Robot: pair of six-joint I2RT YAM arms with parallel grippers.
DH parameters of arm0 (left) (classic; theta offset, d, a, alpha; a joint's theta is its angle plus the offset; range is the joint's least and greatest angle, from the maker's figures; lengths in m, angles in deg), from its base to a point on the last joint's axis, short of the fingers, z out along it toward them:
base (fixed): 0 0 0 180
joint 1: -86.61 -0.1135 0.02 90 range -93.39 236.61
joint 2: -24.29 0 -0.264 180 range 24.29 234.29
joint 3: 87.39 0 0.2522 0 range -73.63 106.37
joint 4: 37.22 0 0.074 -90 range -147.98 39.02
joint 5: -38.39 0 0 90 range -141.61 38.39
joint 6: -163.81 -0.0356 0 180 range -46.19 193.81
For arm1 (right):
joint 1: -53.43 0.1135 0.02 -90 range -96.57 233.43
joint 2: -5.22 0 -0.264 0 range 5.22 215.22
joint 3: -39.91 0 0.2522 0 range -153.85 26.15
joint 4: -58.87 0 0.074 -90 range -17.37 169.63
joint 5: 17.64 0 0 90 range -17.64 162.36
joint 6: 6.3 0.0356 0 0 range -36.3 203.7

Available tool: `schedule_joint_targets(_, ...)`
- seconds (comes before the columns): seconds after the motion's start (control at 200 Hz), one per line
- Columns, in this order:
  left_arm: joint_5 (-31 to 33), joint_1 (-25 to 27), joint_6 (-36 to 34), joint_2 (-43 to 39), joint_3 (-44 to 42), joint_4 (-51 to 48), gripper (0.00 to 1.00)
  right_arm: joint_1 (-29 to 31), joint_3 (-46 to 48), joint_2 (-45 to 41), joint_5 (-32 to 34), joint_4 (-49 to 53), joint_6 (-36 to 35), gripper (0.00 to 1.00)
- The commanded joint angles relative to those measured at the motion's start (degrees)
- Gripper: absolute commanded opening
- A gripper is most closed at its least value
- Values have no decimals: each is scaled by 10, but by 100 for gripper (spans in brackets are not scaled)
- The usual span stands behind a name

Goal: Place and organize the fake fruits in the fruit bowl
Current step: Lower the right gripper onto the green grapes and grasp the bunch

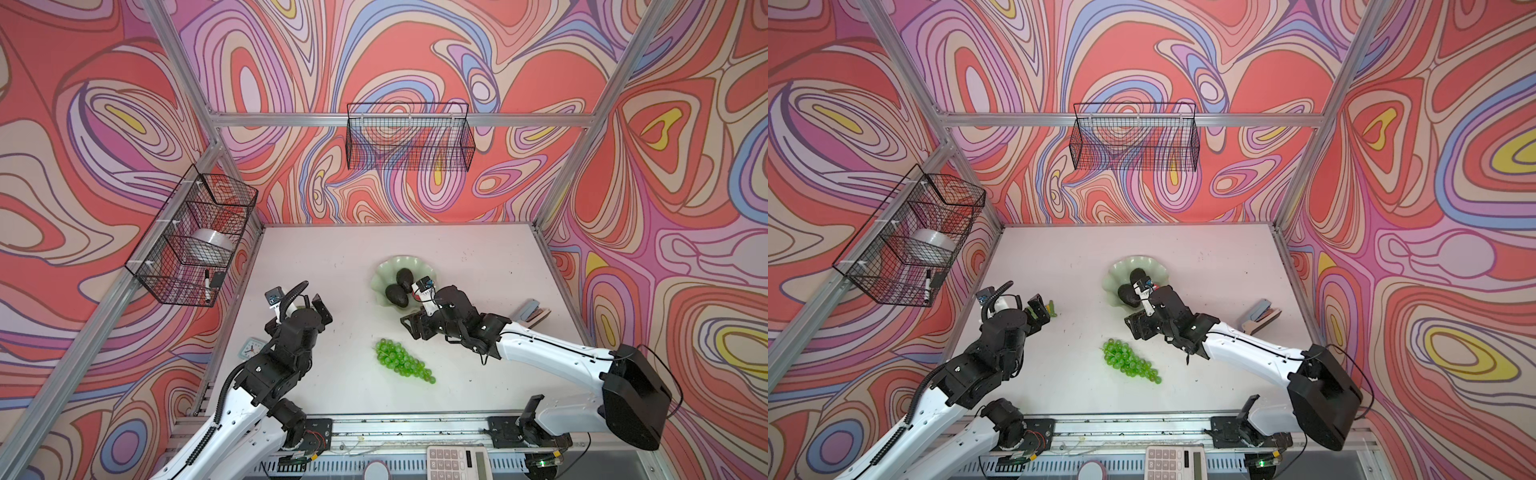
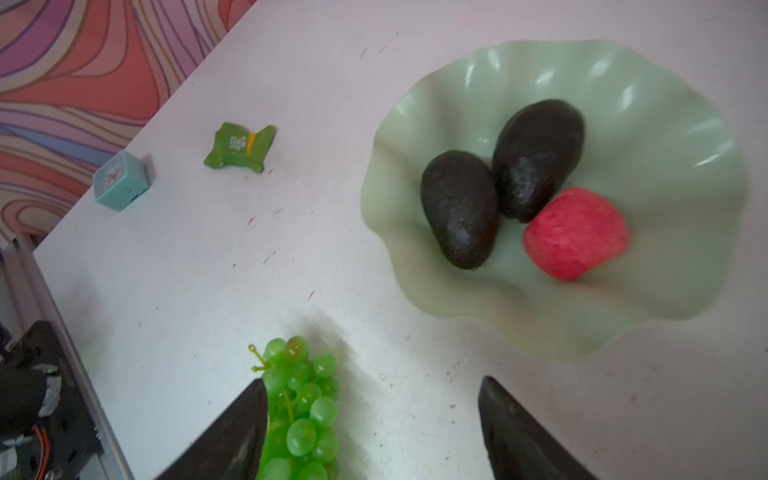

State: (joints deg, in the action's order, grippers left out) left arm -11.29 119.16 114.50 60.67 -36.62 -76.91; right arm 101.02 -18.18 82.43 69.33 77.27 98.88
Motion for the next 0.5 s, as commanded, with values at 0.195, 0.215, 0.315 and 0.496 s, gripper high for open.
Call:
schedule_joint_targets(0.195,9,-6,11,-3,5,-5,100,58,30,88,-48,-126,-39,86)
schedule_joint_targets(0.215,9,-6,12,-5,6,-8,100,59,31,93,-49,-130,-39,86)
schedule_joint_targets(0.315,12,-6,19,-13,6,-22,100,65,34,115,-63,-151,-39,86)
schedule_joint_targets(0.496,17,-6,24,-25,6,-33,100,71,42,149,-57,-169,-38,86)
